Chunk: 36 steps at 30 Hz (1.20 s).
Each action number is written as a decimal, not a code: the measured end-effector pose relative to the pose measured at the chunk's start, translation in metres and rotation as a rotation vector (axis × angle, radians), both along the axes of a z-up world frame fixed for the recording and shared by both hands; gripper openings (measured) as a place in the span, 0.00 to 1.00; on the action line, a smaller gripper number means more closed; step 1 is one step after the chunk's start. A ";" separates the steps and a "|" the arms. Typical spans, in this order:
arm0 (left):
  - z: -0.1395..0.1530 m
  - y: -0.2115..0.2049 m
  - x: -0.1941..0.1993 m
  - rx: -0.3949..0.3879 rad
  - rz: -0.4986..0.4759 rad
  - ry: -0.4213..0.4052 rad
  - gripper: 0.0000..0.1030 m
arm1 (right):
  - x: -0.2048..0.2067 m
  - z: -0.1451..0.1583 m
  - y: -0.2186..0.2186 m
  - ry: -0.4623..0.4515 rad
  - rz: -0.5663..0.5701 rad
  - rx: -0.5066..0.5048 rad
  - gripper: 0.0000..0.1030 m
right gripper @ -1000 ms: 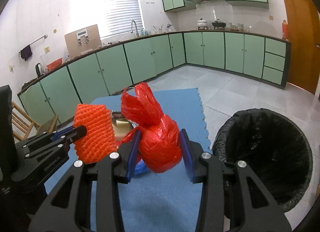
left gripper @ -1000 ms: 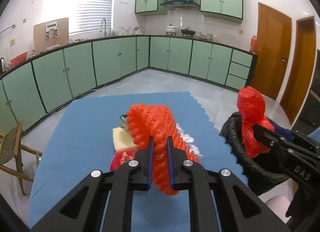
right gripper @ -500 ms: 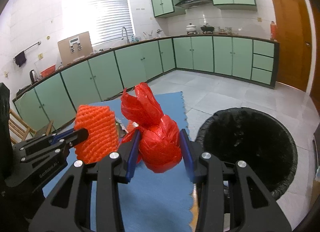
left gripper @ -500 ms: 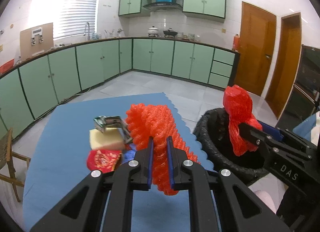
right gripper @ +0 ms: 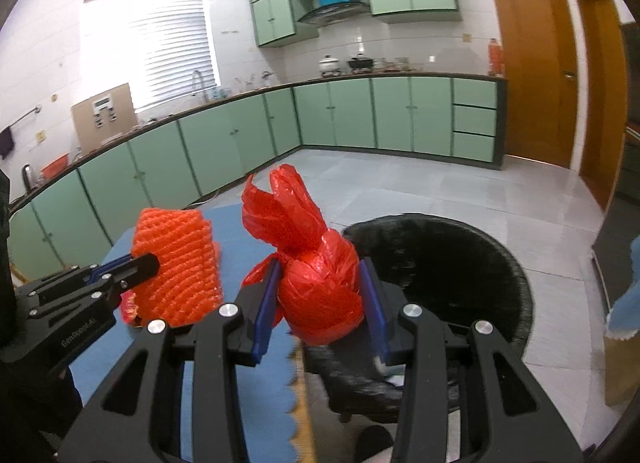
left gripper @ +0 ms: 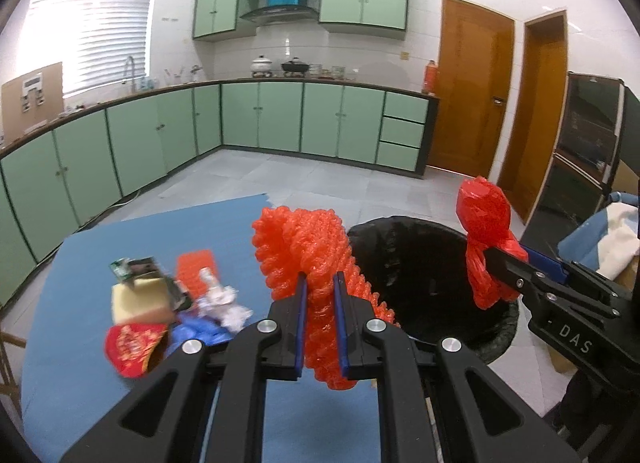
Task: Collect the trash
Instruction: 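Carry the red bag and orange net over the bin, then open both tools to drop the red bag and orange net into the bin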
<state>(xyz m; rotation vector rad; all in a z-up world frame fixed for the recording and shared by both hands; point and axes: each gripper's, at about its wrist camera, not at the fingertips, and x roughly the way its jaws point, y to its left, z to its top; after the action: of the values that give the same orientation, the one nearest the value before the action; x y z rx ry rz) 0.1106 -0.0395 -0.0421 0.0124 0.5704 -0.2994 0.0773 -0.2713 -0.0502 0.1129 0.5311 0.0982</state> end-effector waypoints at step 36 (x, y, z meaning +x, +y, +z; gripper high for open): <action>-0.061 -0.115 0.103 -0.007 -0.166 0.120 0.43 | 0.061 -0.092 -0.126 0.166 -0.280 -0.045 0.87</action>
<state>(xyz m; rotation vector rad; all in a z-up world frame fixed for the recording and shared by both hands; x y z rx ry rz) 0.2136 -0.1545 -0.1028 0.0352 0.6893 -0.4664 0.1383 -0.3968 -0.1419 0.1512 0.6772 -0.1979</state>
